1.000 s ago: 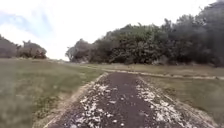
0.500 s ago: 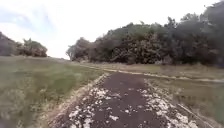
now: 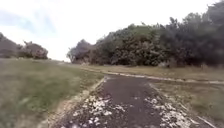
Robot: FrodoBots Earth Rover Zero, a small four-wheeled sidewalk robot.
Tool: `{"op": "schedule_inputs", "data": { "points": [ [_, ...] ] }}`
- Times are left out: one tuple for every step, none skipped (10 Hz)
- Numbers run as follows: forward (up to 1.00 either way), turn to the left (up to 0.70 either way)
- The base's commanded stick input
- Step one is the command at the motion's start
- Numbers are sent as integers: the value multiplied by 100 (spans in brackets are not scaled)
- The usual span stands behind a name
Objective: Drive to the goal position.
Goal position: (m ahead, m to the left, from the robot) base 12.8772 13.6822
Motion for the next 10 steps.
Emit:
{"op": "schedule_inputs", "data": {
  "points": [
    [100, -35],
    [100, -25],
    [100, 0],
    [100, 0],
    [100, 0],
    [100, 0],
    [100, 0],
    [100, 0],
    [100, 0],
    [100, 0]
  ]
}}
